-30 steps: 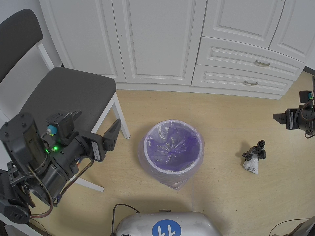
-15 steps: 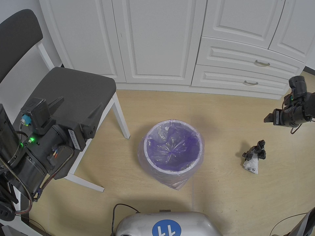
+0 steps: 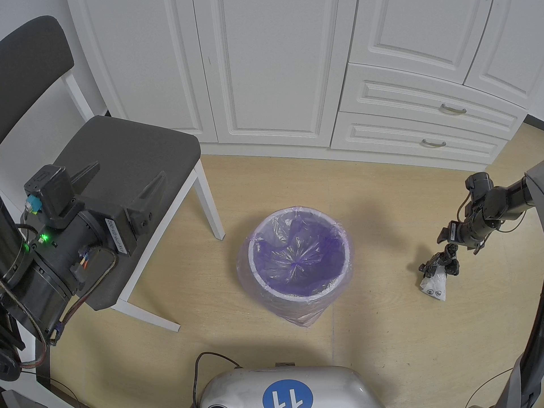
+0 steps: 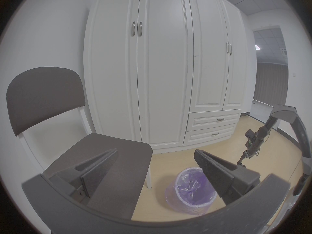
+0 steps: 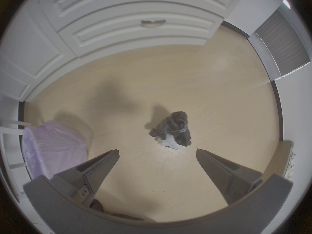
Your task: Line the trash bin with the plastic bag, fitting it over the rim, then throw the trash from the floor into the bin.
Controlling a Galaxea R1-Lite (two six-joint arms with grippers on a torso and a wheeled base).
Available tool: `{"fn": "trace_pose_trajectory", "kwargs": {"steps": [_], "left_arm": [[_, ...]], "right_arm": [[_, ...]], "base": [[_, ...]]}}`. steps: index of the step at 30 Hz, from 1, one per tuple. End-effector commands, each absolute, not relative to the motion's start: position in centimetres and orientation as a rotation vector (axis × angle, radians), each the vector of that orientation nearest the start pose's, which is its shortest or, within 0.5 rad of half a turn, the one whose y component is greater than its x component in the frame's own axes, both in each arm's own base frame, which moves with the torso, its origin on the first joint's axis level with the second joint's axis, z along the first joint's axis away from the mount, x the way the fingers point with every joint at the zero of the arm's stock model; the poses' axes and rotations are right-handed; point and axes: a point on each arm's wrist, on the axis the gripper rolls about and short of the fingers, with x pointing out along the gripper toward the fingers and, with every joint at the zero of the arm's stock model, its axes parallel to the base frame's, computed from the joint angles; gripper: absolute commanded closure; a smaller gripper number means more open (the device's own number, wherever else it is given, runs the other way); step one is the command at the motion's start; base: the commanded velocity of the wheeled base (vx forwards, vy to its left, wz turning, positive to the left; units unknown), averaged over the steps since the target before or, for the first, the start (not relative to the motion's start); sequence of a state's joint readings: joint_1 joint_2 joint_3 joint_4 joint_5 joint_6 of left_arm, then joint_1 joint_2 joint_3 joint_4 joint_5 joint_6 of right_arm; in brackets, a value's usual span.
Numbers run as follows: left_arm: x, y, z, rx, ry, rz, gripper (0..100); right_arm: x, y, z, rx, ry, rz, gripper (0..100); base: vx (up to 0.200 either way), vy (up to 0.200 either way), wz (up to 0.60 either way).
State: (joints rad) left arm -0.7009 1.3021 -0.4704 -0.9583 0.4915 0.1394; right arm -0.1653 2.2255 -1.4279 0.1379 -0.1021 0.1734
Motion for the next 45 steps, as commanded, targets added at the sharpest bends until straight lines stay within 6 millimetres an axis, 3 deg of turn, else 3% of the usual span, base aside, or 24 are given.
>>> {"fn": "trace_pose_trajectory", "kwargs": {"steps": [1, 3, 5, 11, 15, 19, 21, 23, 24, 35, 36, 45], "left_arm": [[15.6, -11.6, 22.2, 0.072, -0.114, -0.199, 0], [15.6, -11.6, 22.1, 0.074, -0.111, -0.2, 0], [15.7, -11.7, 22.1, 0.076, -0.109, -0.2, 0], [15.8, -11.8, 21.8, 0.082, -0.098, -0.201, 0], [15.9, -11.9, 21.7, 0.086, -0.093, -0.201, 0], [16.0, -12.0, 21.6, 0.09, -0.09, -0.201, 0], [16.0, -12.0, 21.6, 0.09, -0.09, -0.201, 0], [16.0, -12.0, 21.5, 0.092, -0.087, -0.203, 0], [16.1, -12.1, 21.5, 0.093, -0.086, -0.203, 0], [16.2, -12.2, 21.3, 0.094, -0.081, -0.202, 0], [16.2, -12.2, 21.4, 0.094, -0.082, -0.202, 0], [16.2, -12.2, 21.3, 0.094, -0.081, -0.202, 0]], "right_arm": [[42.0, -10.4, 3.2, 0.199, 1.021, -0.393, 0], [42.2, -11.4, 2.4, 0.202, 1.03, -0.405, 0], [43.1, -13.1, -0.1, 0.232, 1.048, -0.43, 0], [44.8, -14.9, -4.9, 0.311, 1.067, -0.424, 0], [46.7, -15.7, -5.1, 0.381, 0.996, -0.413, 0], [48.0, -15.1, -5.1, 0.426, 1.002, -0.371, 0], [48.6, -14.7, -6.7, 0.42, 1.028, -0.375, 0], [48.1, -14.6, -9.2, 0.404, 1.087, -0.39, 0], [48.1, -14.6, -9.5, 0.4, 1.09, -0.393, 0], [48.2, -14.2, -9.8, 0.452, 1.087, -0.342, 0], [48.2, -14.2, -9.8, 0.453, 1.087, -0.343, 100], [48.3, -14.2, -9.5, 0.457, 1.078, -0.349, 100]], "base": [[0.0, 0.0, 0.0], [0.0, 0.0, 0.0], [0.0, 0.0, 0.0], [0.0, 0.0, 0.0], [0.0, 0.0, 0.0], [0.0, 0.0, 0.0], [0.0, 0.0, 0.0], [0.0, 0.0, 0.0], [0.0, 0.0, 0.0], [0.0, 0.0, 0.0], [0.0, 0.0, 0.0], [0.0, 0.0, 0.0]]}}
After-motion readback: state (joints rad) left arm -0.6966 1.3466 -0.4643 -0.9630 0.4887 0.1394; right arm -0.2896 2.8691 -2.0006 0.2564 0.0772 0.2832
